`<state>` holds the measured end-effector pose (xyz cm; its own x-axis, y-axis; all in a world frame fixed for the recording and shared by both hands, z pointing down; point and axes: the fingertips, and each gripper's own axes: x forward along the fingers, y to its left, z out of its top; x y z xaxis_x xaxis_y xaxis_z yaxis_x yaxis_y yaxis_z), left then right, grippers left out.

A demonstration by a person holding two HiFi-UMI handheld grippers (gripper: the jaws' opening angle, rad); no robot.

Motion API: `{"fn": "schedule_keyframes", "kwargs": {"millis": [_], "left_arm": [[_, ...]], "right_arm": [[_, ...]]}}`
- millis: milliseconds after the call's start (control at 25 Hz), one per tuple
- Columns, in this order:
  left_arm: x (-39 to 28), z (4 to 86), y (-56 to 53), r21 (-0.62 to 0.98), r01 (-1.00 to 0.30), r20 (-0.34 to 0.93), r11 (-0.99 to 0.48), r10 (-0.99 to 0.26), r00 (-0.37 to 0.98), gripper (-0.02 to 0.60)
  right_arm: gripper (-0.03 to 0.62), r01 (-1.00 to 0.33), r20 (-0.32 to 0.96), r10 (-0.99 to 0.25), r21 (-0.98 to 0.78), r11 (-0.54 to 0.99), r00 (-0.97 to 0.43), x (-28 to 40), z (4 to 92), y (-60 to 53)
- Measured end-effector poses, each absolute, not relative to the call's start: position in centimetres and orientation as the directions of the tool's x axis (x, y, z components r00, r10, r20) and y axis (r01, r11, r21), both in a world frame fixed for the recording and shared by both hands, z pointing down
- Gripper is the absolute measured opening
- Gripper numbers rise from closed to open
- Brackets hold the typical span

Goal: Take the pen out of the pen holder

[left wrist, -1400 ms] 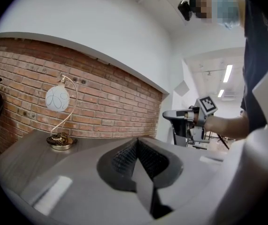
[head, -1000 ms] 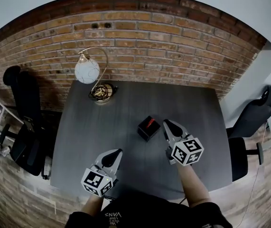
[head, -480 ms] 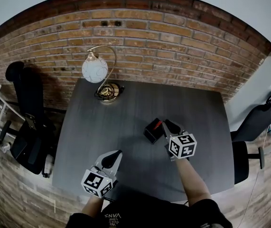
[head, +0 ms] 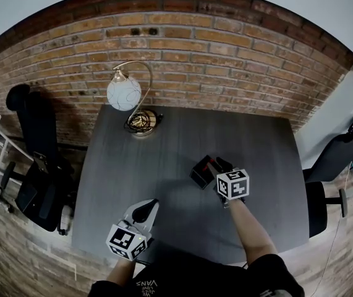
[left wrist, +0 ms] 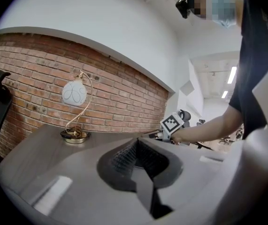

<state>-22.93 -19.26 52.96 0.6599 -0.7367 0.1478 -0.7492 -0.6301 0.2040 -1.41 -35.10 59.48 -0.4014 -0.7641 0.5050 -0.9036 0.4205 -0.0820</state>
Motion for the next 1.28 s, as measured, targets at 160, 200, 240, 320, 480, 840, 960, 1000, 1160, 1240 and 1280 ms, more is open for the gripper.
{"fn": "schedule_keyframes", "kwargs": {"millis": [160,200,240,320,480,840,960,1000,1160,1240,1280], "left_arm": [[-23.3,53.1,-19.3,0.2,-0.749,0.156,-0.631,-0.734,0.661,0.052],[-23.4,53.2,-19.2,0.201,-0.749,0.158,-0.631,-0.734,0.661,0.052],[-23.4,53.2,-19.2,0.202,-0.749,0.159,-0.631,-0.733,0.661,0.052],[-23.5,53.3,-19.1,0.202,-0.748,0.163,-0.632,-0.732,0.662,0.052],[-23.6,53.5,-19.2,0.199,-0.753,0.169,-0.627,-0.735,0.656,0.052],[-24.2,53.5,-19.2,0.197,-0.767,0.174,-0.611,-0.748,0.641,0.052],[-24.0,53.4,-18.9,0.198,-0.767,0.167,-0.61,-0.75,0.64,0.052],[-24.0,53.4,-18.8,0.2,-0.768,0.165,-0.609,-0.751,0.639,0.052],[-23.8,53.5,-18.4,0.21,-0.771,0.162,-0.601,-0.756,0.634,0.052],[-23.7,53.3,-18.2,0.211,-0.772,0.161,-0.6,-0.757,0.633,0.052],[-23.6,53.1,-18.1,0.209,-0.772,0.16,-0.6,-0.758,0.632,0.052]], "right_arm": [[0.141,-0.906,0.541,-0.748,-0.066,0.418,-0.385,-1.3,60.6,-35.6],[0.141,-0.906,0.545,-0.746,-0.064,0.418,-0.382,-1.2,60.7,-35.7],[0.14,-0.906,0.548,-0.744,-0.062,0.419,-0.382,-1.2,60.8,-35.8],[0.14,-0.903,0.554,-0.74,-0.052,0.426,-0.381,-1.2,61.0,-36.1],[0.137,-0.896,0.565,-0.736,-0.014,0.444,-0.374,-1.1,61.3,-36.5],[0.073,-0.89,0.504,-0.772,0.013,0.455,-0.388,-1.0,60.2,-36.1],[0.054,-0.891,0.468,-0.79,0.013,0.454,-0.396,-0.9,59.0,-35.8],[0.054,-0.891,0.458,-0.794,0.007,0.454,-0.4,-0.9,58.7,-35.7],[0.052,-0.894,0.427,-0.802,-0.034,0.447,-0.418,-0.7,57.7,-34.9],[0.052,-0.895,0.404,-0.81,-0.059,0.442,-0.426,-0.5,57.0,-34.5],[0.052,-0.896,0.389,-0.815,-0.072,0.439,-0.43,-0.3,56.5,-34.3]]}}
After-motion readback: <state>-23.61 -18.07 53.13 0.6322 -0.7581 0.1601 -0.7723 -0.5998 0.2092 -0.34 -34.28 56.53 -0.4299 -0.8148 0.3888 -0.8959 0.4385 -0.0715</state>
